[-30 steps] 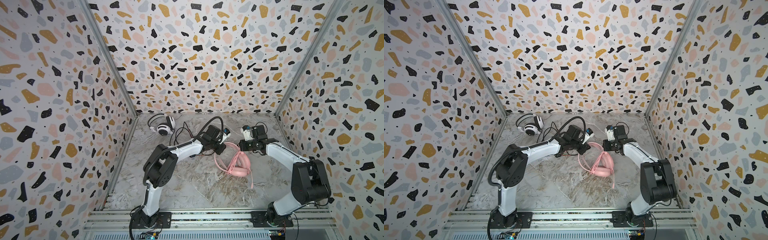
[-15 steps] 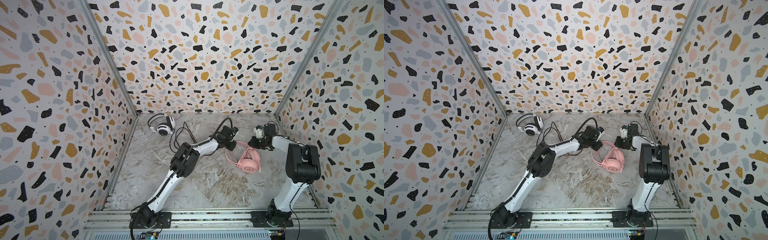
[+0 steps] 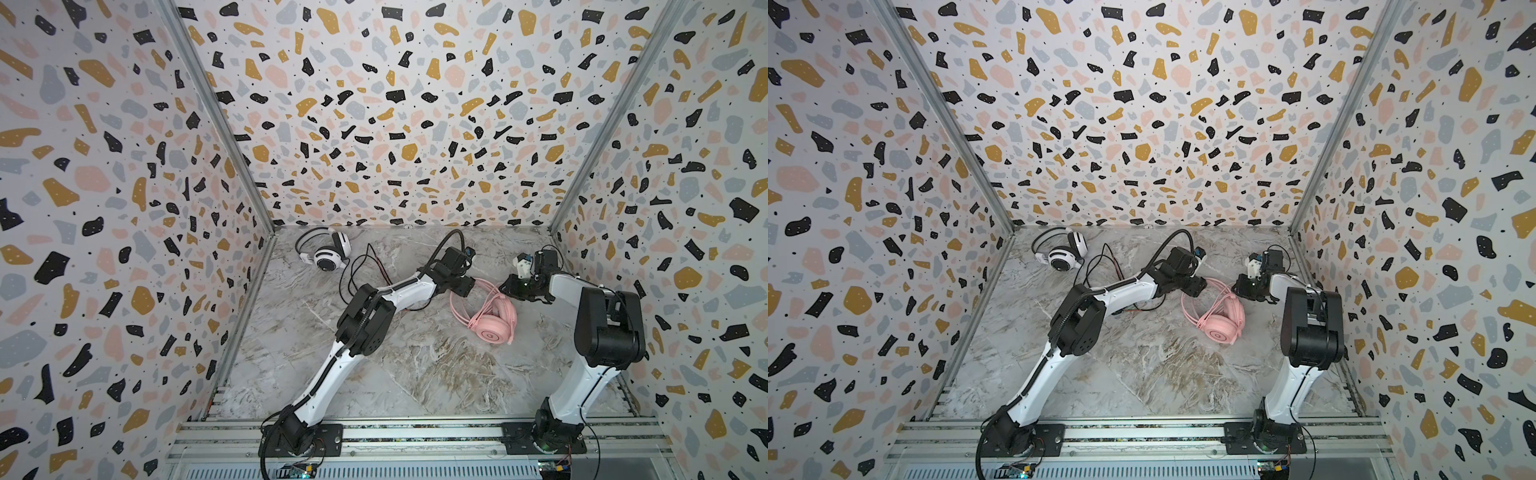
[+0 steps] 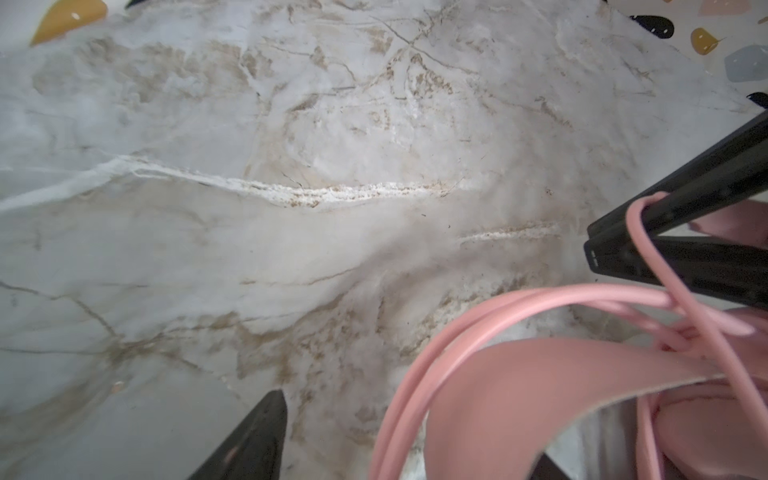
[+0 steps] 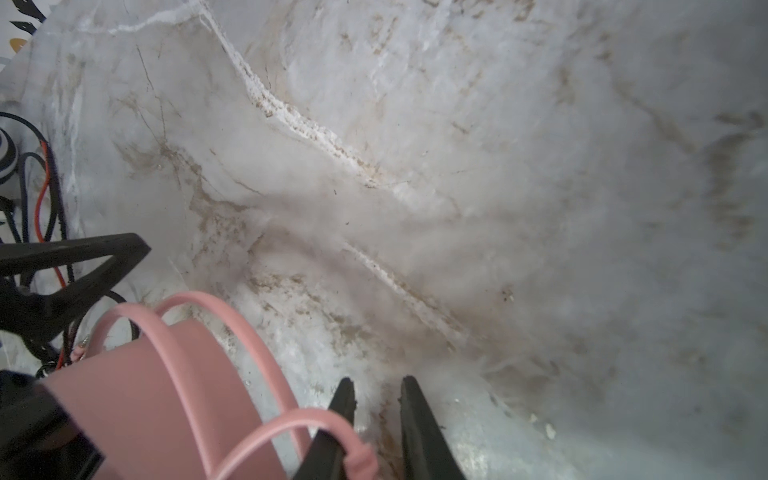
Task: Wrap the headphones
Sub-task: 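Lower the wrapped pink headset onto the table with both grippers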
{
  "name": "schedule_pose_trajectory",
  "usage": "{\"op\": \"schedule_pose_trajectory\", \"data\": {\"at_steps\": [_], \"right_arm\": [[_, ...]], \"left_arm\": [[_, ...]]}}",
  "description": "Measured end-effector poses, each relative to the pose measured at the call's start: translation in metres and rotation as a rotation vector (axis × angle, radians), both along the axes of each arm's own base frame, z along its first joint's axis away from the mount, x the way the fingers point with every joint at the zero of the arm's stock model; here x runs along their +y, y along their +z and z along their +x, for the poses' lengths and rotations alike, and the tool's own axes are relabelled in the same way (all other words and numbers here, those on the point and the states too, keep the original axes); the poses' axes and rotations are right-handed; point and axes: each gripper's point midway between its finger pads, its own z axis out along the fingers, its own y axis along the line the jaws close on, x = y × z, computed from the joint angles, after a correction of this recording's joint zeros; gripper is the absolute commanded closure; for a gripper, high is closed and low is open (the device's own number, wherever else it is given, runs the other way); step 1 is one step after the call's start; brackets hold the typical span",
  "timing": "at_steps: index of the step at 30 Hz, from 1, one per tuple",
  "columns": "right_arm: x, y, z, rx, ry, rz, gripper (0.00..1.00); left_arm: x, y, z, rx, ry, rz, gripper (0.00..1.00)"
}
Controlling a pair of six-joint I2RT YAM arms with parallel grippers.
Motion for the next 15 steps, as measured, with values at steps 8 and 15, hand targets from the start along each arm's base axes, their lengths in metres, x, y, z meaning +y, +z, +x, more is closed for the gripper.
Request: {"op": "schedule_pose_trajectory", "data": {"at_steps": [8,15], "right_arm": [[0.005,0.003,-0.020,0.010,0.012,0.017,0.61],[0.008,0.013,-0.027,0.007,0.020,0.031,0.60]], "left_arm": [[0.010,0.046,0.001,-0.077,-0.024,0.055,0.11],[0.013,0.089,0.005,-0.147,-0.030,0.042,0.02]]}}
